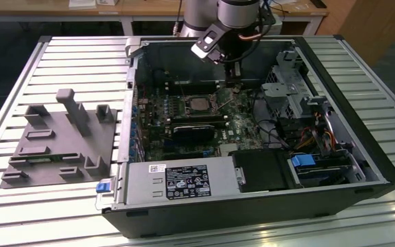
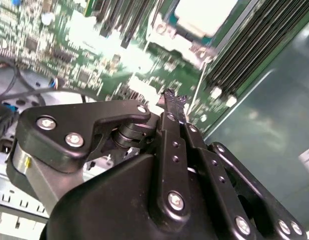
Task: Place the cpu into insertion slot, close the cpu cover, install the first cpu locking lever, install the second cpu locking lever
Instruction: 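Close the cpu cover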
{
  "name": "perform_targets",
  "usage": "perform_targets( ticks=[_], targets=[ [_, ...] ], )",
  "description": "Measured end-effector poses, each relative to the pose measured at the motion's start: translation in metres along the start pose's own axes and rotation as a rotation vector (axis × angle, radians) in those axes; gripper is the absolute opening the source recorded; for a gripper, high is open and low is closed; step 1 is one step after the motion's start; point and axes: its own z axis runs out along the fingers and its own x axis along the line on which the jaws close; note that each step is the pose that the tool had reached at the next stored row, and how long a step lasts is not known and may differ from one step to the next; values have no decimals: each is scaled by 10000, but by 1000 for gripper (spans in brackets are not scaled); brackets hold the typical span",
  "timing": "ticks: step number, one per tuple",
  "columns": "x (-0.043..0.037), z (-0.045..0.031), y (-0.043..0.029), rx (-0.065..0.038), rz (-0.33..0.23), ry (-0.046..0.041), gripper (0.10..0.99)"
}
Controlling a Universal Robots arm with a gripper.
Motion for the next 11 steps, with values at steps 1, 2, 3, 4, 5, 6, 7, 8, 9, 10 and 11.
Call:
perform_targets(
  ticks=[1,2,3,4,5,6,7,8,9,10,11],
  targets=[
    [1,3,32,0,0,1,106],
    [2,7,63,1,0,2,106],
    [3,10,93,1,0,1,106],
    [3,13,119,2,0,1,106],
    [4,16,142,3,0,1,106],
    [4,19,162,3,0,0,106],
    [5,23,178,3,0,0,106],
    [5,28,195,5,1,-2,106],
    [5,33,214,5,0,-1,106],
    [6,40,229,7,0,0,106],
    [6,48,239,8,0,1,106]
  ],
)
